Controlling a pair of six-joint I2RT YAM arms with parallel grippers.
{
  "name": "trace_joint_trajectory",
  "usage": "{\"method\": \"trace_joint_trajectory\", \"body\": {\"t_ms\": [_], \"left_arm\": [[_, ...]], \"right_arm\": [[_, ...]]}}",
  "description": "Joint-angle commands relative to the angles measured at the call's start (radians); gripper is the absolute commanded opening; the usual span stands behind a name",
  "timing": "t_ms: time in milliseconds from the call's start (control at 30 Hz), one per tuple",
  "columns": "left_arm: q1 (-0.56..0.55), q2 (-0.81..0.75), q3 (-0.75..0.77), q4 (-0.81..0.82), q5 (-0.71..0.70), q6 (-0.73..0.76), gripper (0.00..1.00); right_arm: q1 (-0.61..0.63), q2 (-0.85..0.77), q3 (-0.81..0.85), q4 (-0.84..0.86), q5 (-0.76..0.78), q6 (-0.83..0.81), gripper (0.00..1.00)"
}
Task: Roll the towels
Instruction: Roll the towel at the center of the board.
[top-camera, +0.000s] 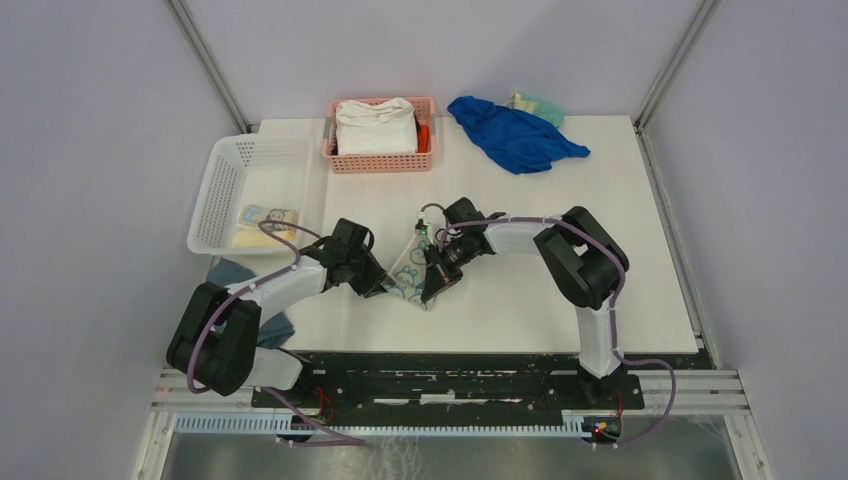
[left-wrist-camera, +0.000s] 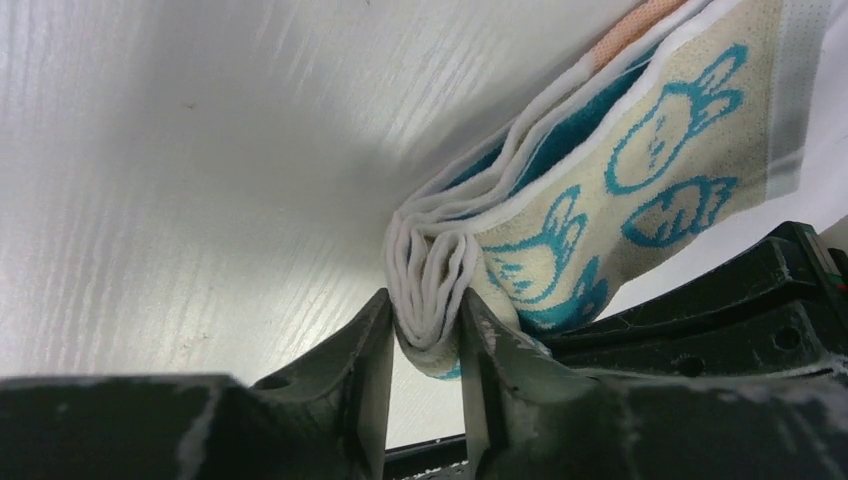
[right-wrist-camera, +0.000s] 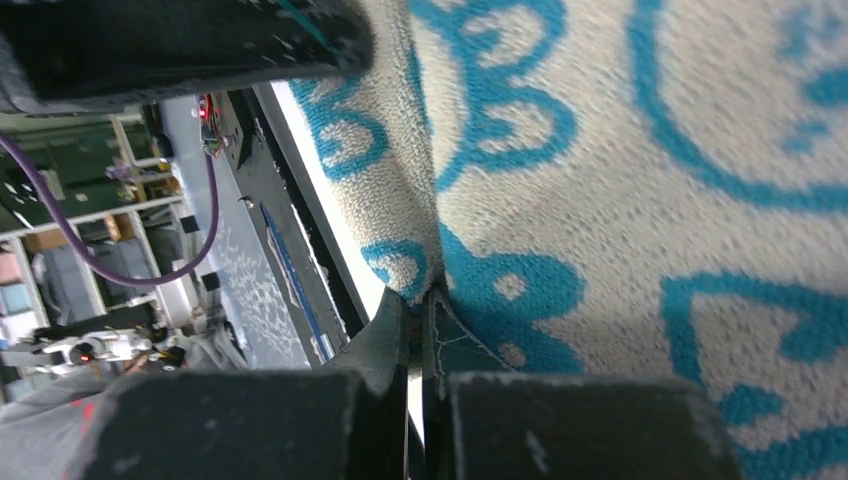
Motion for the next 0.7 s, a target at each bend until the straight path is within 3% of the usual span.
{"method": "trace_joint_trajectory", "body": {"t_ms": [0, 133, 300, 500, 667], "left_arm": [[0.022, 0.004, 0.036, -0.035, -0.038, 0.066, 0.42], [0.03, -0.021, 0.03, -0.03, -0.034, 0.057, 0.61], [0.059, -0.147, -0.047, 0.032, -0.036, 0.042, 0.71], [0.068, -0.337, -0.183, 0.148, -0.004, 0.053, 0.75], [0.065, -0.369, -0.3, 0.284, 0.096, 0.03, 0.75]], "right_arm": [[-0.058, 0.033, -0.044, 0.014, -0.045, 0.058, 0.01], [-0.087, 0.087, -0.037, 0.024, -0.071, 0.094, 0.01], [-0.117, 0.138, -0.026, 0.058, -0.097, 0.153, 0.01], [-0.132, 0.175, 0.002, 0.041, -0.103, 0.184, 0.01], [-0.133, 0.196, 0.029, 0.022, -0.113, 0.202, 0.01]]}}
